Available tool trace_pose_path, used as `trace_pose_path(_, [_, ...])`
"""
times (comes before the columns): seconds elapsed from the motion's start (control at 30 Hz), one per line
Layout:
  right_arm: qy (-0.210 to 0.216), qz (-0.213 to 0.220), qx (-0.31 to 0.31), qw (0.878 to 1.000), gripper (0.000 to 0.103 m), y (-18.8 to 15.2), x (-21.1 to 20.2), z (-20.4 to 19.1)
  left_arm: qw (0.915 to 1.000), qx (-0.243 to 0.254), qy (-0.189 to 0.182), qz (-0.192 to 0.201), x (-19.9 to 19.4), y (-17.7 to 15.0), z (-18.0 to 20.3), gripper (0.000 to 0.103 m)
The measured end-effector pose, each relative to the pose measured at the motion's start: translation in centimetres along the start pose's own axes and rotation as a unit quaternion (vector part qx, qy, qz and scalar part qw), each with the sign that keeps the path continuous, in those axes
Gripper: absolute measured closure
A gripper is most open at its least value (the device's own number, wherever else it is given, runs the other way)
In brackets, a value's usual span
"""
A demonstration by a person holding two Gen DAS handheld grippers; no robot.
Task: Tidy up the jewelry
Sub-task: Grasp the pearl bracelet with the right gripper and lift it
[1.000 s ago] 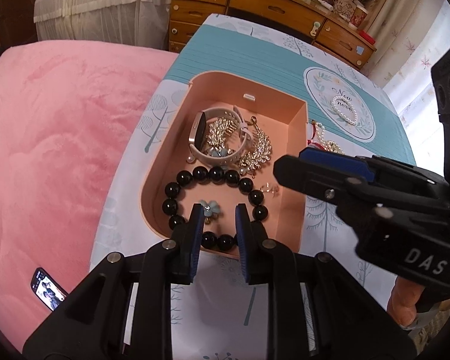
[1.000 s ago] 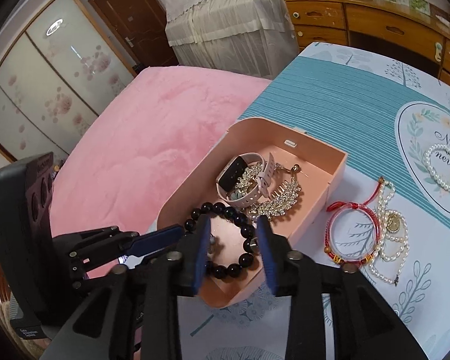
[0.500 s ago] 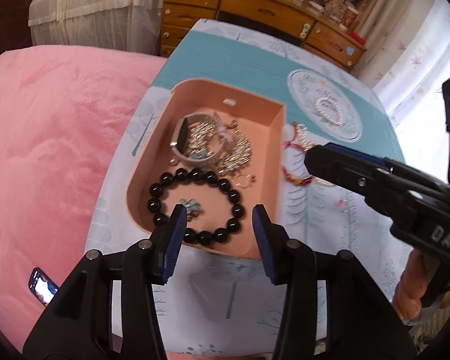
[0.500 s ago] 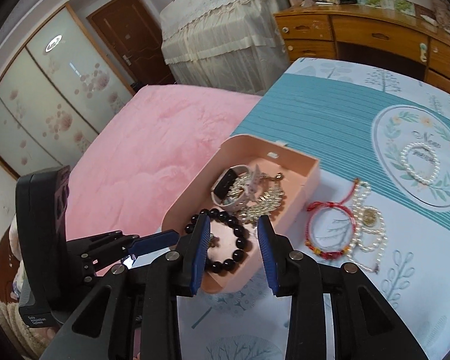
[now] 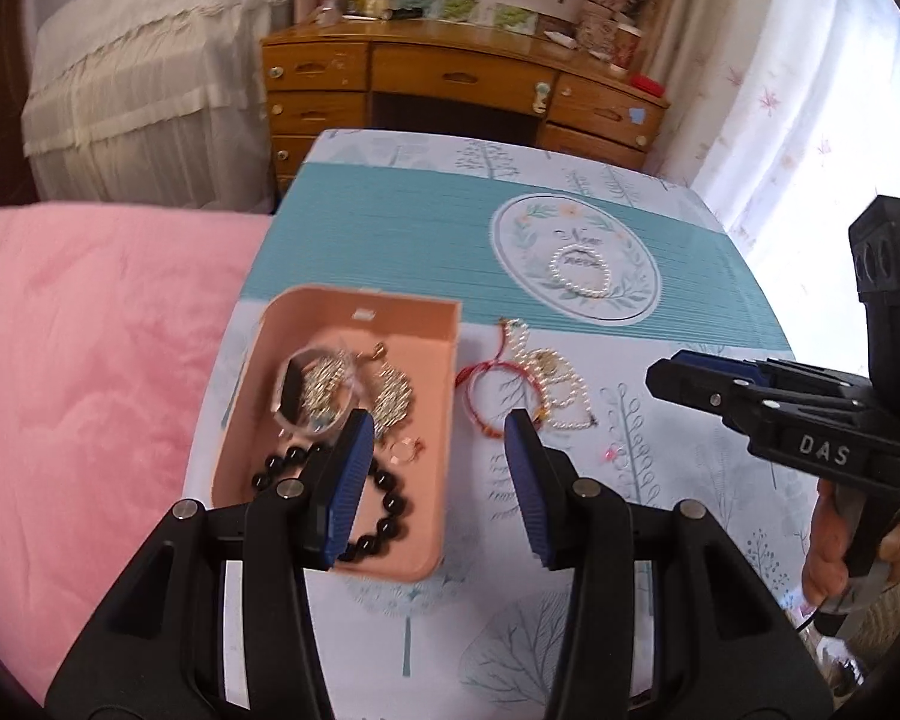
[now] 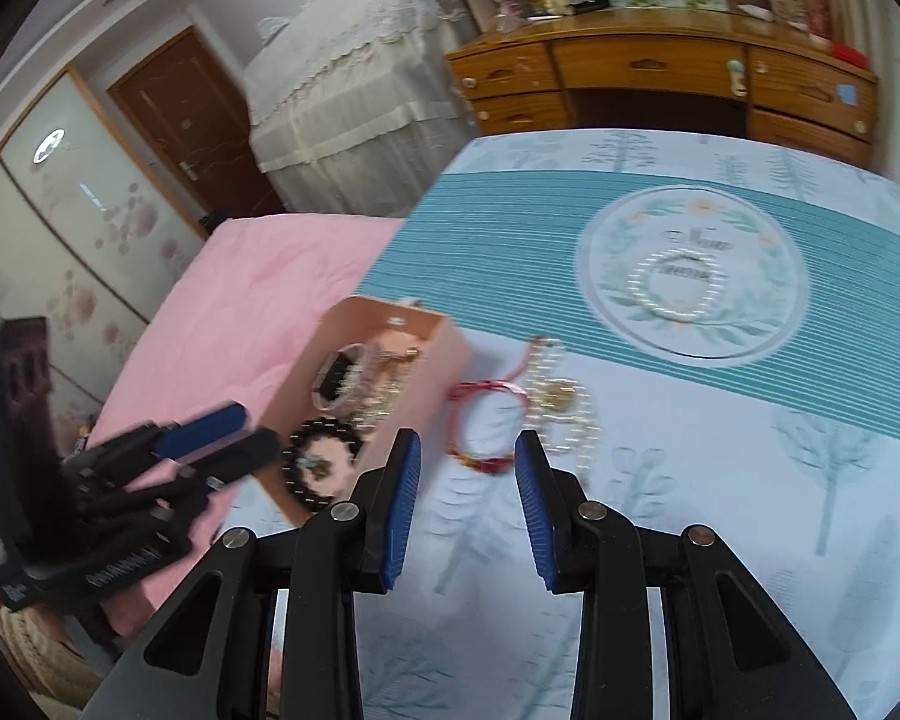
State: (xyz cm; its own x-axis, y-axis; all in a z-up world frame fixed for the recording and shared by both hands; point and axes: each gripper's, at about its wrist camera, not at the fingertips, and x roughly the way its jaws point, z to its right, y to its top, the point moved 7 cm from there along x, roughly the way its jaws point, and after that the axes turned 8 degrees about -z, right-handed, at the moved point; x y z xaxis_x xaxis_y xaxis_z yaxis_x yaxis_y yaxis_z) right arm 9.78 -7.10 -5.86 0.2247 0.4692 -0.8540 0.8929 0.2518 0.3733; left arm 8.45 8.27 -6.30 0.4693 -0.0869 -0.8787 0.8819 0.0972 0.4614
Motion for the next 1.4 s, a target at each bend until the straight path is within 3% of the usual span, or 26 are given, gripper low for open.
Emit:
trace_pose_path(0.3, [-0.023, -0.01, 0.083, 0.996, 0.07, 4.5, -1.2, 7.5, 0.9951, 0.067, -0.032, -0.065, 3.2, 4.8, 4.2, 0.061])
trace_pose_path(0.5, [-0.021, -0.044, 0.156, 0.986, 0.072, 8.7, 1.6, 12.7, 0.9839, 0.123, -0.036, -0.124, 8.5, 6.5, 7.8, 0.061])
trace_pose_path(0.67, [-0.039, -0.068, 0.19, 0.979, 0.073, 11.4, 5.3, 15.8, 0.9754, 0.12, -0.039, -0.18, 12.7, 6.7, 8.4, 0.061])
trace_pose_path(0.8, [-0.078, -0.093, 0.183, 0.975, 0.076, 12.1, 8.3, 17.1, 0.9701, 0.113, -0.037, -0.211, 15.1, 6.9, 8.3, 0.061])
trace_pose_path(1.0, [-0.13, -0.112, 0.143, 0.975, 0.08, 12.6, 11.3, 17.0, 0.9697, 0.108, -0.031, -0.217, 16.2, 8.2, 7.7, 0.061])
trace_pose_path(1.13, [-0.173, -0.119, 0.1, 0.973, 0.092, 12.6, 12.1, 16.4, 0.9683, 0.108, -0.023, -0.224, 17.1, 9.0, 7.5, 0.061])
trace_pose_path(1.33, [-0.158, -0.115, 0.121, 0.973, 0.096, 11.0, 11.0, 17.2, 0.9649, 0.117, -0.013, -0.235, 18.9, 9.3, 7.9, 0.061])
trace_pose_path(1.4, [-0.151, -0.113, 0.126, 0.974, 0.096, 10.0, 10.4, 17.5, 0.9644, 0.116, -0.001, -0.237, 19.4, 9.4, 7.7, 0.066])
